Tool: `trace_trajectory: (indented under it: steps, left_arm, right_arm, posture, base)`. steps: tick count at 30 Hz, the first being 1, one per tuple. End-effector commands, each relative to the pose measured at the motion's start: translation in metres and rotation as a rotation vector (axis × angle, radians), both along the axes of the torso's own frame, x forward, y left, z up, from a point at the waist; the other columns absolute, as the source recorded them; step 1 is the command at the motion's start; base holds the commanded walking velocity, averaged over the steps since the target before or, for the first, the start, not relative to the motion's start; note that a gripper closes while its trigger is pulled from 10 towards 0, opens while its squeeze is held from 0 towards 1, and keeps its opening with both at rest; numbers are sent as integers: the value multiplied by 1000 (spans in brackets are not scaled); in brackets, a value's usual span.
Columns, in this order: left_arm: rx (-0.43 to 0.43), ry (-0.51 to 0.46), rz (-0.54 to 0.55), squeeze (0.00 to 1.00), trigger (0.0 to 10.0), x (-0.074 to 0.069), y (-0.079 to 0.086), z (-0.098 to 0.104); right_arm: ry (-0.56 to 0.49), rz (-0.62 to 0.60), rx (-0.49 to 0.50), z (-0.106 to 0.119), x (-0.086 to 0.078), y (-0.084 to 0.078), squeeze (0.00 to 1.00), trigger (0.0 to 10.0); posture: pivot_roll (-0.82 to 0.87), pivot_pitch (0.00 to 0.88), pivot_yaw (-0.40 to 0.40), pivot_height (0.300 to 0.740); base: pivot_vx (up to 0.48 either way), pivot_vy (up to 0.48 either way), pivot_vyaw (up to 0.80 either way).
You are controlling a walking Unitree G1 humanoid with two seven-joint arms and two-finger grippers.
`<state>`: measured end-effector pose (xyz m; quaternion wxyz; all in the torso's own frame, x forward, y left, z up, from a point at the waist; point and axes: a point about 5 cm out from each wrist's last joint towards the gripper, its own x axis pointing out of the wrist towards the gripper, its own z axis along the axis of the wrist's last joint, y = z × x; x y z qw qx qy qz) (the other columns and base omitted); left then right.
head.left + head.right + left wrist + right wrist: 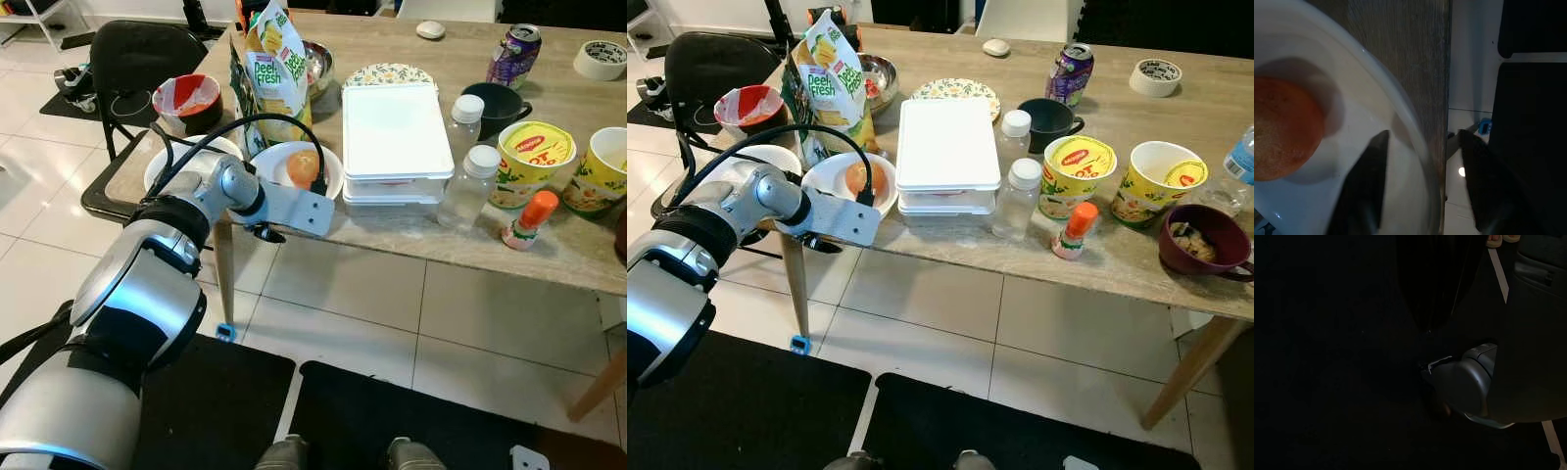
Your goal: Restocking fridge
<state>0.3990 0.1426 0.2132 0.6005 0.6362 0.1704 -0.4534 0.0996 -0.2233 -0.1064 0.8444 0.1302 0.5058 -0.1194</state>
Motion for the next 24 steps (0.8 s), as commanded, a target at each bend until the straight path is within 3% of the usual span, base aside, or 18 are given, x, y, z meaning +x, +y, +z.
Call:
trace_trajectory:
  steps: [1, 24]
  left_arm:
    - [15, 9, -11, 0, 0, -1, -3, -3]
    - [86, 12, -79, 0, 0, -3, -6, -3]
  right_arm:
    - [32, -11, 10, -4, -11, 4, 0, 10000]
    - [24, -14, 14, -3, -6, 7, 0, 10000]
  posture:
    - [-80, 202, 88, 740]
    - [-69, 188, 92, 740]
  base:
    - [0, 0, 0]
    - [0, 0, 0]
